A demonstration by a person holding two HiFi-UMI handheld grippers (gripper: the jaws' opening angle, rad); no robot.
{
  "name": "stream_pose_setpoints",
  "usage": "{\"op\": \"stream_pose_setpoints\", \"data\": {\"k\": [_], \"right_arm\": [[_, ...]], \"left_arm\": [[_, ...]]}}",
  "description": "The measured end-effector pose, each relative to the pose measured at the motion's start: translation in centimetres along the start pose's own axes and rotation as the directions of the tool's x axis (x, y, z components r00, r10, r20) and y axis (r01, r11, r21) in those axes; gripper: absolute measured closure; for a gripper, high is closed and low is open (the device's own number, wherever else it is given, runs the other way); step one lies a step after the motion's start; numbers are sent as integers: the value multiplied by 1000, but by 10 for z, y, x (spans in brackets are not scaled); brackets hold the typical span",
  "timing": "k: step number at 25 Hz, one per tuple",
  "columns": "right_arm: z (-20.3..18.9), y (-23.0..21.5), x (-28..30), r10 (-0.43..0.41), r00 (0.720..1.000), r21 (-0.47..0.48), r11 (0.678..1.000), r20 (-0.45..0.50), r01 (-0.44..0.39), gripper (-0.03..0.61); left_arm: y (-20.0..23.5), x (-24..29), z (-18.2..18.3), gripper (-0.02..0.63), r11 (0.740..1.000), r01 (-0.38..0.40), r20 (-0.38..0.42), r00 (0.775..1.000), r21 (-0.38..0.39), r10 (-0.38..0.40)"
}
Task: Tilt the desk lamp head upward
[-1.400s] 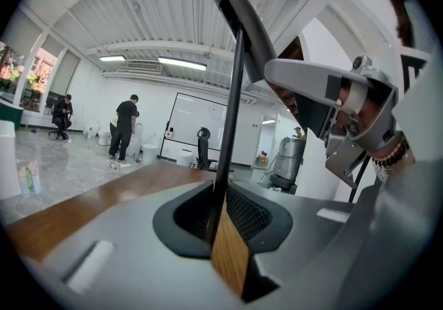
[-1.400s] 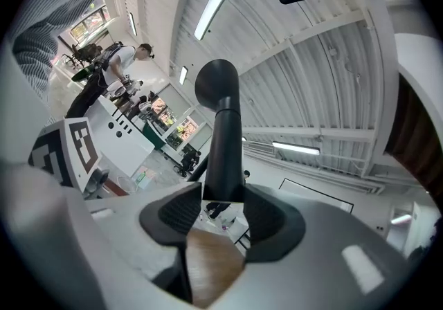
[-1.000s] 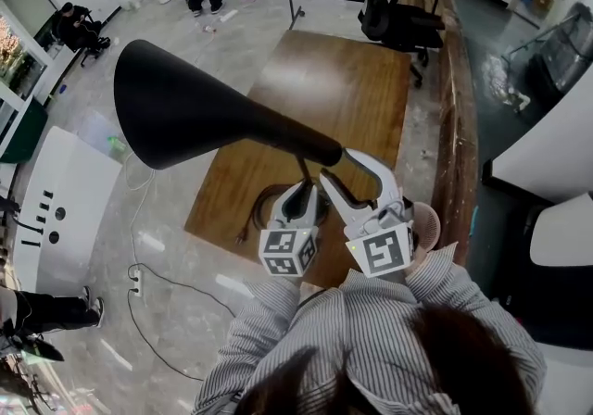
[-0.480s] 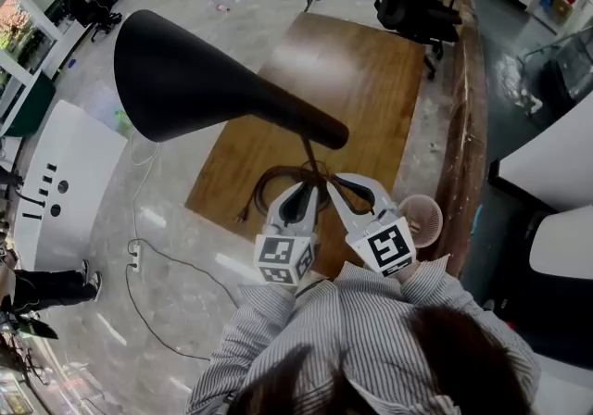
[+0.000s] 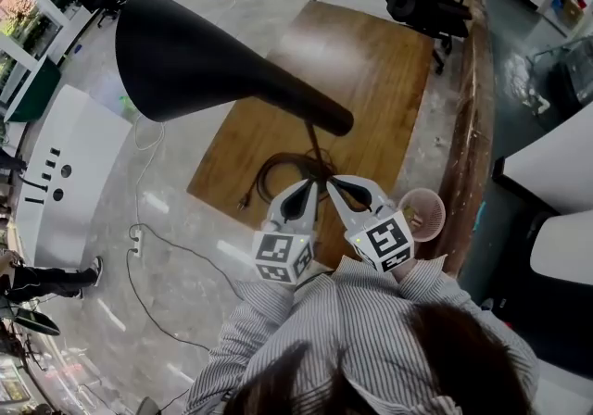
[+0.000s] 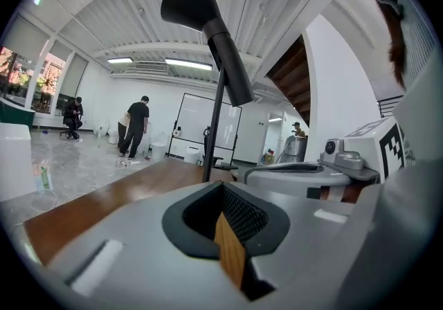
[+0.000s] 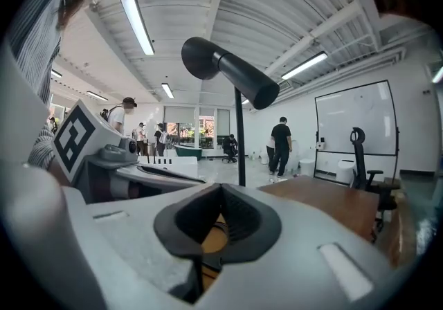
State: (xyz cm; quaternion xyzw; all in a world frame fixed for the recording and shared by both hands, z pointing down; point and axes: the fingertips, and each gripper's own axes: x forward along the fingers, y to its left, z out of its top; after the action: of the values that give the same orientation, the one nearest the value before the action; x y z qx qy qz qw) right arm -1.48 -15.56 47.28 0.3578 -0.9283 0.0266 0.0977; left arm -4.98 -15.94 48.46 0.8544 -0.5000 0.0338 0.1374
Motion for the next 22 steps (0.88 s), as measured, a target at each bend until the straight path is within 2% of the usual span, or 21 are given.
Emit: {"op": "stream_pose_setpoints", "data": {"k": [22], "right_arm": [[-22, 2, 6, 52, 995, 15, 999, -87, -51, 577]], "left_arm": [[-6, 5, -13, 611, 999, 26, -29, 999, -38, -27]]}}
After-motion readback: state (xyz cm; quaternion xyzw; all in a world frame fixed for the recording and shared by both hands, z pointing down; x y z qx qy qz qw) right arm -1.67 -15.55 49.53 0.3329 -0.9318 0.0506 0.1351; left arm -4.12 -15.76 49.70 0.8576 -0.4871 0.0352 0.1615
